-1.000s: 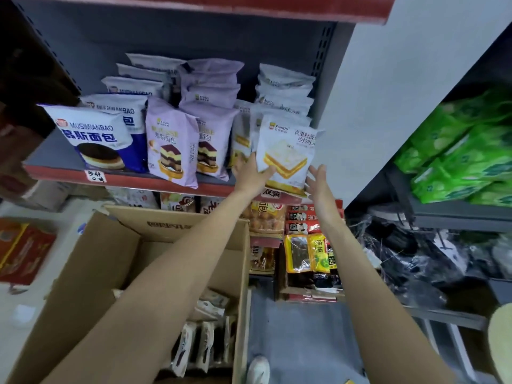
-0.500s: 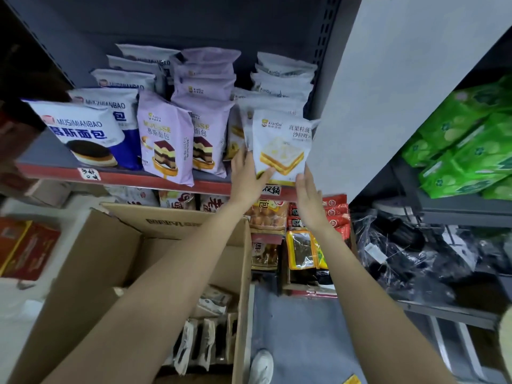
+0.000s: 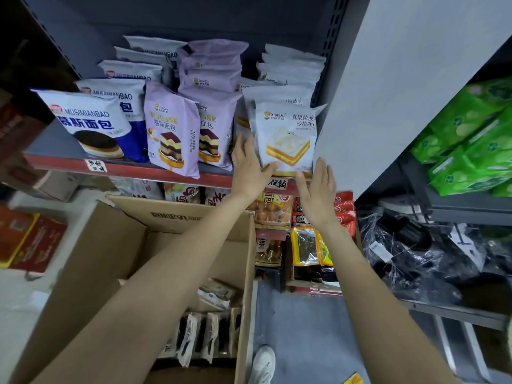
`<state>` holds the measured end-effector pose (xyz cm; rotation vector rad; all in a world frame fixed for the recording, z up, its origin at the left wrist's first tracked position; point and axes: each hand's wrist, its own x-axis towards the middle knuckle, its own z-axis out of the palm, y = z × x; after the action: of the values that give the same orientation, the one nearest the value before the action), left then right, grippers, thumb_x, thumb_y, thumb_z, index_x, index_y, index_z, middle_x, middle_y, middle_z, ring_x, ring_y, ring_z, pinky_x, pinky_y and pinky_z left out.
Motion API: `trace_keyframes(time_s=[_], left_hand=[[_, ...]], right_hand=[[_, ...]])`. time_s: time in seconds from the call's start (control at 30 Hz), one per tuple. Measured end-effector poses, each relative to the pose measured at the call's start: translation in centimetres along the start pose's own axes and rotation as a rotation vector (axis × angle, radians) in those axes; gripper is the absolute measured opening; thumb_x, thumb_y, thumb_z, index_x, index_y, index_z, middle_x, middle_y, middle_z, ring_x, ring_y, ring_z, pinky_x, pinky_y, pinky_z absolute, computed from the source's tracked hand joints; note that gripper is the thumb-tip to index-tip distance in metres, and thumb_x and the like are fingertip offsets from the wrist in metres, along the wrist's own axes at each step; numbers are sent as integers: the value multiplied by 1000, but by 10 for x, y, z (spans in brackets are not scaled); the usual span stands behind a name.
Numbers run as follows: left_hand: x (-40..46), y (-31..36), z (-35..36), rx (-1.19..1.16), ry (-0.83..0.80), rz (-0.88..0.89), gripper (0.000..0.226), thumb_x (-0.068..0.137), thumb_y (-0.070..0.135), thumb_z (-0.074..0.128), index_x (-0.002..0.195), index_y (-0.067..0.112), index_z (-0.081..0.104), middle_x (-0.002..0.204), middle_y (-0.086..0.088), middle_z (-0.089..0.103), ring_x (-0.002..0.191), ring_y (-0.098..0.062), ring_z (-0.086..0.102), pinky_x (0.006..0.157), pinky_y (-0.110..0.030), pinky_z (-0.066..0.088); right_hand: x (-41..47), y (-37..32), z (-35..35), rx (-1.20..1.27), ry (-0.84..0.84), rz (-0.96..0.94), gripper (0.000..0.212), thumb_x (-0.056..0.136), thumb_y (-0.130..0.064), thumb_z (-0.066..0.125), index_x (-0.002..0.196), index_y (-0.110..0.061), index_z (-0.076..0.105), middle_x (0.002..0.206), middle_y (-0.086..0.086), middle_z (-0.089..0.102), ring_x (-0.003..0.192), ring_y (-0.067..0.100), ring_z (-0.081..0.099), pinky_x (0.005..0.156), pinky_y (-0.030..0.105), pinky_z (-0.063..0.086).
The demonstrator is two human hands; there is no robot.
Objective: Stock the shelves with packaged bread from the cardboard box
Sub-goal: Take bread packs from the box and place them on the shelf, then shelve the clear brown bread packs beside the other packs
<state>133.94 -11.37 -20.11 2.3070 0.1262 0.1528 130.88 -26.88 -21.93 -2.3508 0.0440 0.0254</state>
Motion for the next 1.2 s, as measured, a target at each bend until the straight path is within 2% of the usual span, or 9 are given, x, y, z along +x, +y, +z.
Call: trace_keyframes(time_s=[0.13, 0.27, 0.37, 0.47, 0.57, 0.73, 0.87, 1.0, 1.2], left_hand=[[-29, 2, -15, -127, 81, -9, 63, 92, 30, 59, 144, 10, 30, 151, -11, 27, 141, -25, 21, 115, -39, 23], [-88, -10, -42, -251, 209, 59, 29, 96, 27, 50, 123, 19, 54, 113, 9, 64, 108, -12, 57, 91, -31, 47], [-145, -46, -73, -273, 265, 68, 20, 97, 32, 45, 109, 27, 60, 85, 12, 69, 82, -7, 65, 75, -30, 51], [-198, -107, -107, -177, 261, -18, 20, 96, 37, 42, 102, 30, 60, 74, 16, 65, 68, -6, 64, 61, -24, 48], [-238, -189, -137, -9, 88, -166, 20, 95, 38, 45, 102, 29, 61, 81, 10, 69, 74, -4, 63, 65, -22, 49], [-269, -311, -169, 283, -347, -450, 36, 92, 23, 60, 127, 20, 56, 124, -4, 59, 112, -21, 55, 89, -28, 43], [-268, -375, -167, 447, -411, -453, 50, 87, 25, 63, 134, 17, 47, 132, -11, 46, 122, -29, 42, 96, -37, 39], [-244, -413, -154, 483, -428, -319, 55, 86, 17, 60, 137, 13, 41, 133, -13, 42, 125, -31, 39, 103, -40, 38], [-204, -452, -128, 601, -515, -184, 69, 85, -2, 55, 146, 11, 26, 145, -16, 25, 134, -32, 26, 112, -36, 28]], right_hand=[[-40, -9, -5, 63, 193, -129, 59, 99, -41, 35, 149, -12, 20, 155, 6, 23, 143, 19, 14, 118, 38, 15], [-91, -33, -1, 142, 294, -250, 43, 94, -17, 46, 137, -13, 43, 135, 0, 48, 124, 8, 37, 106, 18, 27], [-131, -50, 19, 177, 205, -295, 36, 92, -16, 44, 126, -13, 54, 119, -5, 57, 109, 4, 47, 92, 3, 28], [-168, -60, 57, 170, -49, -293, 29, 93, -13, 47, 119, -16, 60, 107, -1, 66, 94, 11, 59, 80, 14, 43], [-194, -64, 113, 14, -320, -264, 26, 94, -14, 50, 116, -20, 61, 102, 1, 66, 89, 17, 61, 74, 32, 50], [-219, -50, 221, -222, -543, -211, 29, 95, -19, 47, 122, -23, 57, 130, -1, 54, 122, 19, 48, 90, 28, 46], [-232, -34, 278, -420, -436, -112, 32, 79, -10, 67, 112, -12, 65, 116, 12, 63, 116, 34, 54, 87, 41, 50], [-223, -1, 306, -581, -339, 108, 46, 81, -13, 66, 125, -7, 54, 131, 19, 50, 123, 41, 42, 98, 52, 40], [-208, 28, 322, -558, -320, 386, 48, 90, -17, 58, 134, -13, 39, 131, 15, 46, 114, 36, 50, 85, 45, 47]])
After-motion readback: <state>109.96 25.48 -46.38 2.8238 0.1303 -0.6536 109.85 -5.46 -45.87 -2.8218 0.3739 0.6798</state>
